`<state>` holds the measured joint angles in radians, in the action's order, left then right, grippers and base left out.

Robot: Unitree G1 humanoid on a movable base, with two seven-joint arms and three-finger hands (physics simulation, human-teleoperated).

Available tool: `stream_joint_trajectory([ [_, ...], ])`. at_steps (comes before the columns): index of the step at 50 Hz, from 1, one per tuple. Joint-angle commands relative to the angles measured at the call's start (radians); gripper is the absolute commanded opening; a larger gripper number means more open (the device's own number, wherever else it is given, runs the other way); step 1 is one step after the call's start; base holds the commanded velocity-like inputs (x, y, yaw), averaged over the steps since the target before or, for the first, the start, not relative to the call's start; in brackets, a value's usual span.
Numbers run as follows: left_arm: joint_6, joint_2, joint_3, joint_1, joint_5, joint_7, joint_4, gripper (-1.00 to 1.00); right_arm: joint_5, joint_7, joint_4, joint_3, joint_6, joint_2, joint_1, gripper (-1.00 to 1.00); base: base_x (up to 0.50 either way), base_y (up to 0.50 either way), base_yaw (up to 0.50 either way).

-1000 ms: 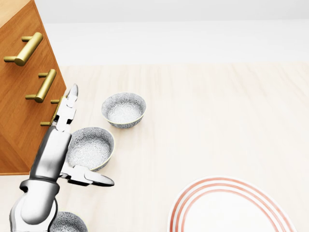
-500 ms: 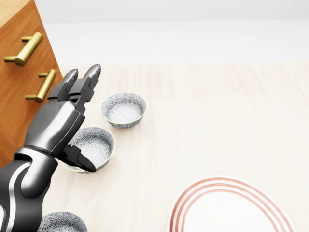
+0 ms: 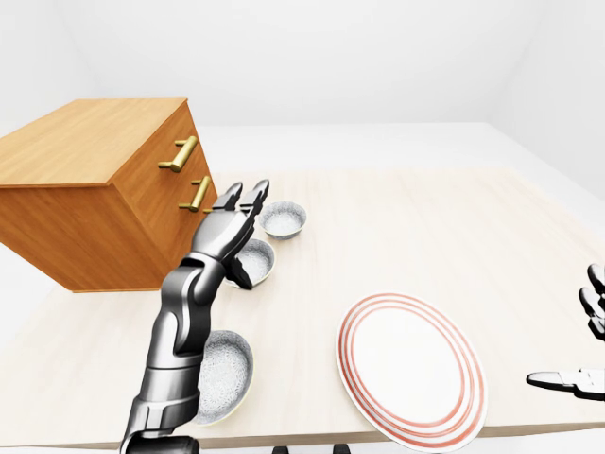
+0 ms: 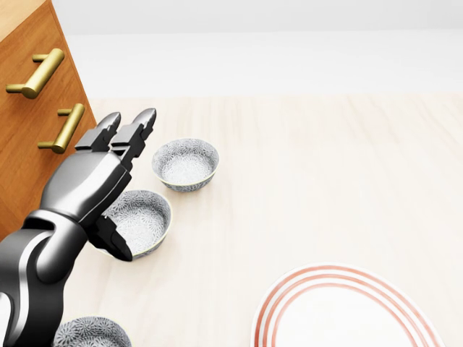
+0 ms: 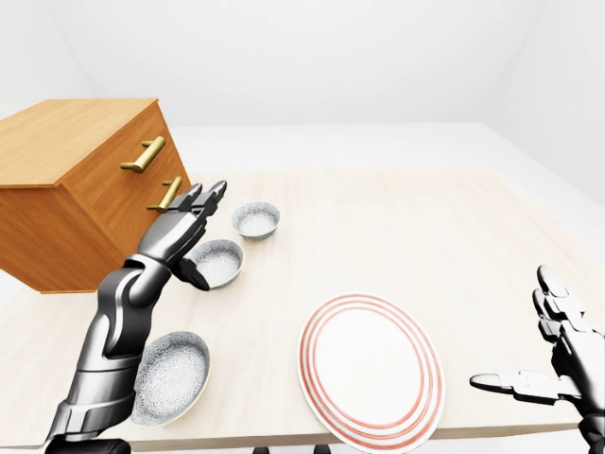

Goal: Put the bowl in the middle on the plate.

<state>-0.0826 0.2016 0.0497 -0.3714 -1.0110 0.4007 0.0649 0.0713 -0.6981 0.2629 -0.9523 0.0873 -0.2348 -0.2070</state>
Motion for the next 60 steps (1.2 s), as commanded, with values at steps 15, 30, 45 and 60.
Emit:
stream_joint_trajectory([
  [15, 0.028, 0.007, -0.001, -0.021, -0.016, 0.07, -0.024, 1.0, 0.005, 0.0, -0.003, 0.002, 0.0, -0.001, -0.003, 1.0, 0.0, 0.0, 0.0],
  [30, 0.007, -0.008, -0.019, -0.001, -0.033, 0.029, -0.073, 1.0, 0.009, 0.0, 0.014, -0.004, 0.0, -0.001, -0.001, 1.0, 0.0, 0.0, 0.0],
  [45, -0.005, -0.034, -0.043, 0.045, -0.044, -0.015, -0.092, 1.0, 0.009, 0.001, -0.02, 0.006, 0.0, -0.003, 0.0, 1.0, 0.0, 0.0, 0.0],
  [60, -0.005, -0.043, -0.054, 0.085, -0.051, -0.056, -0.116, 1.0, 0.008, 0.0, -0.009, 0.003, 0.0, -0.003, -0.002, 1.0, 0.0, 0.0, 0.0],
])
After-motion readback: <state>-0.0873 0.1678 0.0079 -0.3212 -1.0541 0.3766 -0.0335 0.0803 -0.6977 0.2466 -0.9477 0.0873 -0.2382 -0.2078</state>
